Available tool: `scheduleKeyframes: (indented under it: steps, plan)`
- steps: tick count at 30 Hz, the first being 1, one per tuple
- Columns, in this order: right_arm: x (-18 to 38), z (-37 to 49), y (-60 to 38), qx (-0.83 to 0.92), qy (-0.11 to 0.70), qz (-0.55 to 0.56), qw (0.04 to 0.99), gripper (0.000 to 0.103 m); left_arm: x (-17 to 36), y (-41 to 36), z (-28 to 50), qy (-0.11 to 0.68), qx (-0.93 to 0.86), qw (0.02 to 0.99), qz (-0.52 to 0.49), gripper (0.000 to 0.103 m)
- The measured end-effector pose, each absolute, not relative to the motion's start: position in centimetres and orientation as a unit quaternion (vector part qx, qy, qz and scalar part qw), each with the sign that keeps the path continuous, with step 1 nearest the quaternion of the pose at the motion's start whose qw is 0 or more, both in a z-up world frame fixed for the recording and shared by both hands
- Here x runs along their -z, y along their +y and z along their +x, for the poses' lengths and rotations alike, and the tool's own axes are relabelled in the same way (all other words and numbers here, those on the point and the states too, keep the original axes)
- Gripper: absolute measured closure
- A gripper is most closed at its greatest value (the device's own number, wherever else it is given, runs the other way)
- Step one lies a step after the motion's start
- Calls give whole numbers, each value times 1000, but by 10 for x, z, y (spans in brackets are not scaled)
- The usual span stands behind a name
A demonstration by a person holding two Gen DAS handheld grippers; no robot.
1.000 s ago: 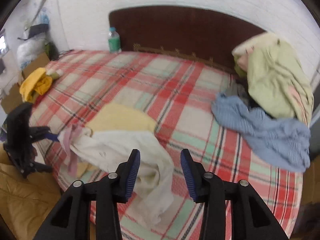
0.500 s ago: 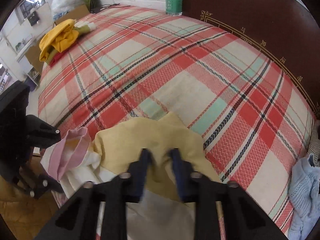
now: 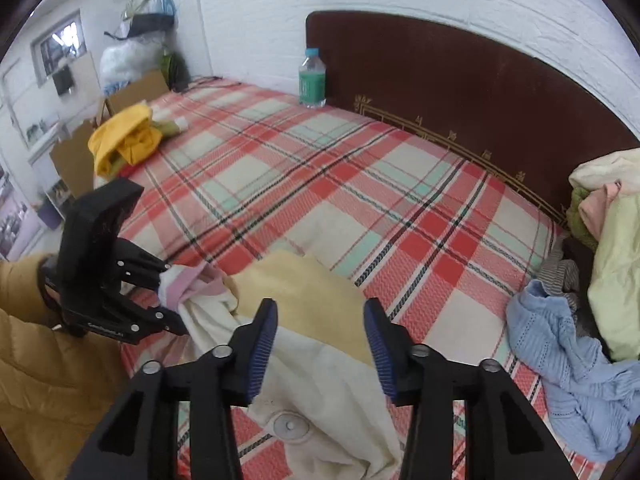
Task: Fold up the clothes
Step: 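Grasp the pink-trimmed hem with the left gripper while the right gripper holds the shirt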
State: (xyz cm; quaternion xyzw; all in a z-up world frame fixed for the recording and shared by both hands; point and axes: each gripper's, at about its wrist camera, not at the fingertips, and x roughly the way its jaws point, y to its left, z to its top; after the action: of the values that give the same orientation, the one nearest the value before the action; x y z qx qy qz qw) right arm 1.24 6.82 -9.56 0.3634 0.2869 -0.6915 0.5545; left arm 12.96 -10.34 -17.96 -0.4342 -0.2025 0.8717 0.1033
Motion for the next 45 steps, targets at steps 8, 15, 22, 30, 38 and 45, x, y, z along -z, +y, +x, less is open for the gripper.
scheduleKeyframes:
  steps: [8, 15, 22, 30, 38, 45]
  plan:
    - [168, -1, -13, 625, 342, 426, 558, 61, 174, -113, 145, -210, -880, 77, -420, 88]
    - [120, -3, 21, 673, 277, 386, 567, 99, 147, -126, 149, -220, -893, 91, -382, 88]
    - [50, -30, 117, 754, 147, 347, 539, 99, 126, -126, 127, -194, -905, 111, -362, 88]
    - [96, -20, 86, 711, 227, 378, 548, 51, 121, -121, 131, -191, -904, 151, -351, 88]
    - [140, -11, -10, 629, 347, 379, 584, 24, 115, -98, 164, -161, -906, 205, -334, 88]
    - [186, -10, -38, 556, 373, 431, 604, 83, 126, -93, 170, -165, -900, 208, -347, 88]
